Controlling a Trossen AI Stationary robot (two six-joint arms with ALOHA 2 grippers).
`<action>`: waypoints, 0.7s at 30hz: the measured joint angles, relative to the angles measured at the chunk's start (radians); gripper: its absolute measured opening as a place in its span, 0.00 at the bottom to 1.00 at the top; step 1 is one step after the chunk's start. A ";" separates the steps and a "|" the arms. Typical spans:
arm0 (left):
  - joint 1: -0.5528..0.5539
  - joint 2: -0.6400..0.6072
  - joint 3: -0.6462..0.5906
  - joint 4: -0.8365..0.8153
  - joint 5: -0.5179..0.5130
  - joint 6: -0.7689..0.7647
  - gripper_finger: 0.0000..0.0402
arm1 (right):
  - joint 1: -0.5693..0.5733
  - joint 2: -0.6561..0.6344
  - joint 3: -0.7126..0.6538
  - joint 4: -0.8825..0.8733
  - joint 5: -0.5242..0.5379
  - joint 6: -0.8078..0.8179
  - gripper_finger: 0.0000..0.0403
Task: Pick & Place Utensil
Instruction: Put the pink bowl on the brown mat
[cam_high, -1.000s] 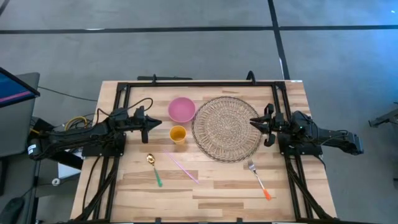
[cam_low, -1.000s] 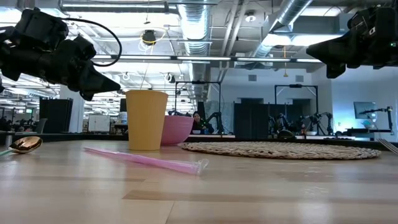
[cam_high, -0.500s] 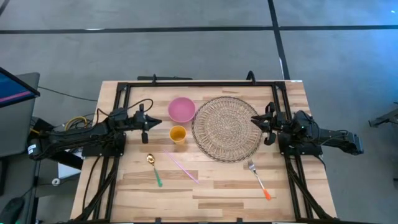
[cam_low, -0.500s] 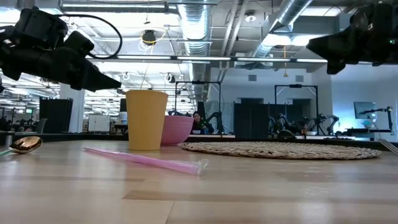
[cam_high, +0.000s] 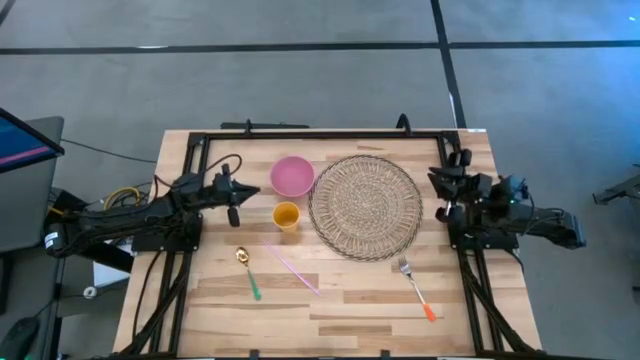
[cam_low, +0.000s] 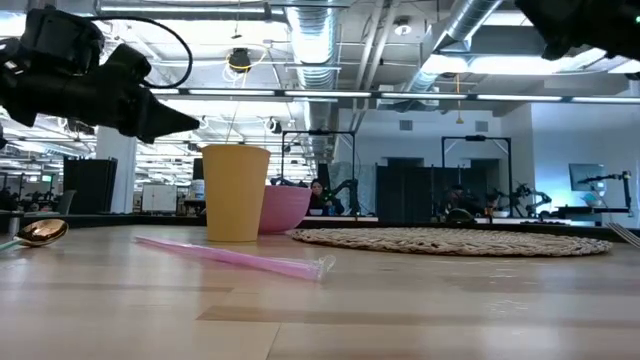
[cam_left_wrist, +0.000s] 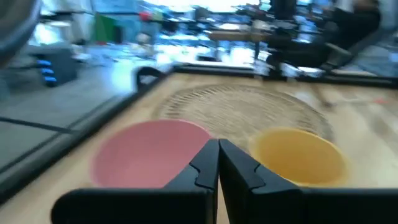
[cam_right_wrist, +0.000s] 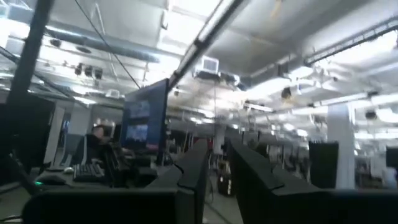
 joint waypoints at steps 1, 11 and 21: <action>0.000 0.000 0.000 0.018 -0.033 0.000 0.03 | 0.000 0.017 0.023 -0.025 0.023 0.014 0.15; 0.000 0.008 0.000 0.142 -0.194 0.001 0.03 | -0.011 0.317 0.126 -0.125 0.214 0.131 0.15; 0.000 0.114 0.103 0.144 -0.017 0.004 0.18 | -0.077 0.554 0.326 -0.475 0.230 0.304 0.15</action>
